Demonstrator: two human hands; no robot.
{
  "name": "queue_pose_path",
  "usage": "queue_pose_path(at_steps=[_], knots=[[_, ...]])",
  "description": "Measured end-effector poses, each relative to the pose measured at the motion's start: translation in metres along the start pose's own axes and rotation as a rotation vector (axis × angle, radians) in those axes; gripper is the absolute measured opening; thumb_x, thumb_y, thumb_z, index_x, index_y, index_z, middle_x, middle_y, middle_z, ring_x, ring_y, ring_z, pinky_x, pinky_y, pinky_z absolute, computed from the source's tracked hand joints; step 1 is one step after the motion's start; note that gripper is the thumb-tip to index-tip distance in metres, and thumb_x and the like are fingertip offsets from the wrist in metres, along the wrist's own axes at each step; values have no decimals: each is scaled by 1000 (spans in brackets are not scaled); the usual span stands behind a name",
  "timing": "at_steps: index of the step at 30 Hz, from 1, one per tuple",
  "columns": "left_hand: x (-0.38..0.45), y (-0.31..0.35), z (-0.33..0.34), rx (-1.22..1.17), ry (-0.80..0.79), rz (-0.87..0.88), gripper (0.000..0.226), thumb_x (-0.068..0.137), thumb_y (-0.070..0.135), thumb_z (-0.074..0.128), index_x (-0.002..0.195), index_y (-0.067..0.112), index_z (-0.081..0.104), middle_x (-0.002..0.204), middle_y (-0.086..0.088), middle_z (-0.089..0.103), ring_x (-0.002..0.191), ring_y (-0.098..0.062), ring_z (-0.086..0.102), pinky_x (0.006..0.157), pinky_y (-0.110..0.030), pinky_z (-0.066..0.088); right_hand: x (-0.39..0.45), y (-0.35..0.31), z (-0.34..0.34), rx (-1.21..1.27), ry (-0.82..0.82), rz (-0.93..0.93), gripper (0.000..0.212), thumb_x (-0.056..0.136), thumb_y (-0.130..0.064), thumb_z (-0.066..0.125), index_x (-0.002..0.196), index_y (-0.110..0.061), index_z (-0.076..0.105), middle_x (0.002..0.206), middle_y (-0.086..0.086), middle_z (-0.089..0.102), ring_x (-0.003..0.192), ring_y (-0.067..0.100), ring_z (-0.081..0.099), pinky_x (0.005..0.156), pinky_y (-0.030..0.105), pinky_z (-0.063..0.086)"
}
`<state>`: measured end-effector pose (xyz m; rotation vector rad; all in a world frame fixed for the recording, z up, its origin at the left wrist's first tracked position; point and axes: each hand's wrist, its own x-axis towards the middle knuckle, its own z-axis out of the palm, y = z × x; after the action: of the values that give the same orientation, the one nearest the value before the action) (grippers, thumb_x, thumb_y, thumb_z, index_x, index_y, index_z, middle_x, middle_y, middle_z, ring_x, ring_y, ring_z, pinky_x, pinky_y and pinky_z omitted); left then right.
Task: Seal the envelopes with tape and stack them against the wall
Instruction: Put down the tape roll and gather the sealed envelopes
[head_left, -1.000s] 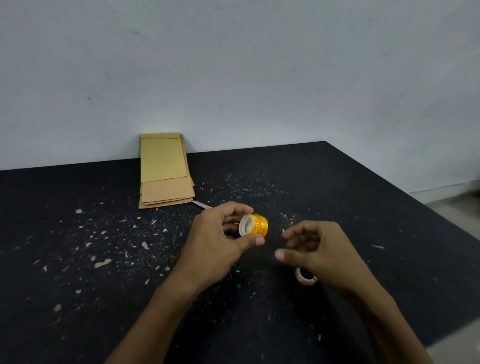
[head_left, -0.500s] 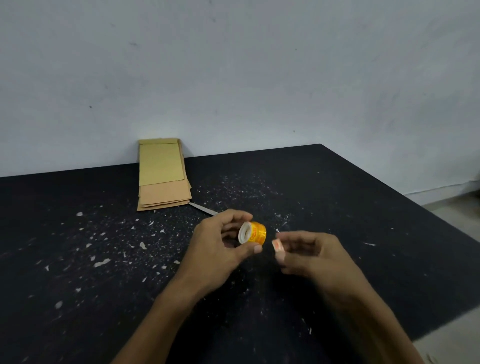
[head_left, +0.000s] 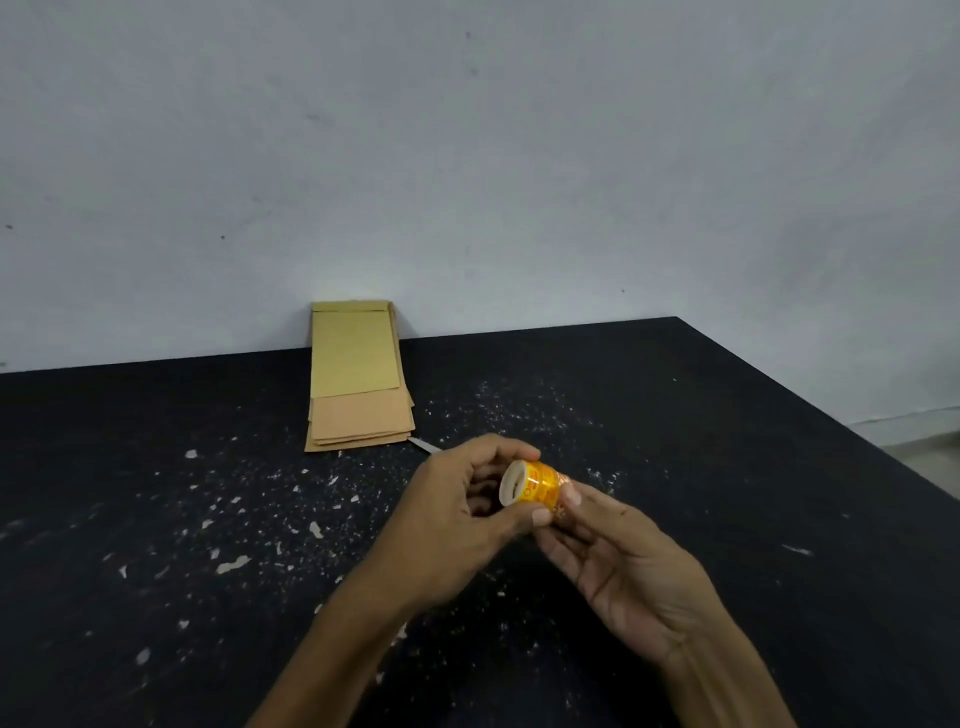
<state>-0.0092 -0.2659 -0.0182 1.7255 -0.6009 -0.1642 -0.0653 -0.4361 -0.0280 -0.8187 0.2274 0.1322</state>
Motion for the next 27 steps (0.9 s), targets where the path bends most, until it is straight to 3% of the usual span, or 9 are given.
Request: queue_pose_path(at_steps=[3,9,12,16,21,25,27], knots=[[12,2,-6,10,4,8,44,78,12,83,116,26,66,107,8,73,102,-7,69,91,-30,57,11,-5,13,12,42,-26,23,76,-6,67,92,6,78,107,25,72,85,25,74,72,31,63],[53,-2,-23,99,189,20,45,68,17,90,106,28,68,97,7,73,92,-6,70,78,-28,60,53,-17,39,-102,99,-43,24,74,-8,72,95,4,72,86,18,73,76,22,74,65,29,62],[82,-11,-37,162,205,-5,46,70,15,88,109,26,68,100,8,73,92,-4,69,80,-31,61,85,-23,49,-132,123,-10,8,80,-7,70,82,0,72,74,13,71,69,22,74,62,30,62],[125,-27,-61,271,208,-47,47,68,15,89,112,25,73,106,6,73,98,-7,68,86,-32,59,138,-31,55,-242,131,9,11,93,-7,63,83,-4,67,68,9,71,67,19,73,68,33,61],[180,-42,-88,426,269,-131,55,61,24,94,112,19,73,110,3,69,102,-12,62,80,-21,49,202,-40,55,-220,239,-12,5,91,-5,68,92,-1,69,86,17,74,78,24,73,67,34,62],[229,-60,-106,786,210,-244,65,66,30,91,123,18,62,127,-7,57,117,-24,53,88,-30,46,245,-36,44,-471,313,-82,7,85,-3,75,90,0,71,95,18,74,90,28,72,75,35,61],[250,-67,-111,969,132,-301,65,70,31,88,123,15,55,126,-9,51,116,-27,51,83,-33,43,261,-32,41,-610,319,-128,11,81,-5,80,90,-5,73,94,14,75,88,24,73,73,32,61]])
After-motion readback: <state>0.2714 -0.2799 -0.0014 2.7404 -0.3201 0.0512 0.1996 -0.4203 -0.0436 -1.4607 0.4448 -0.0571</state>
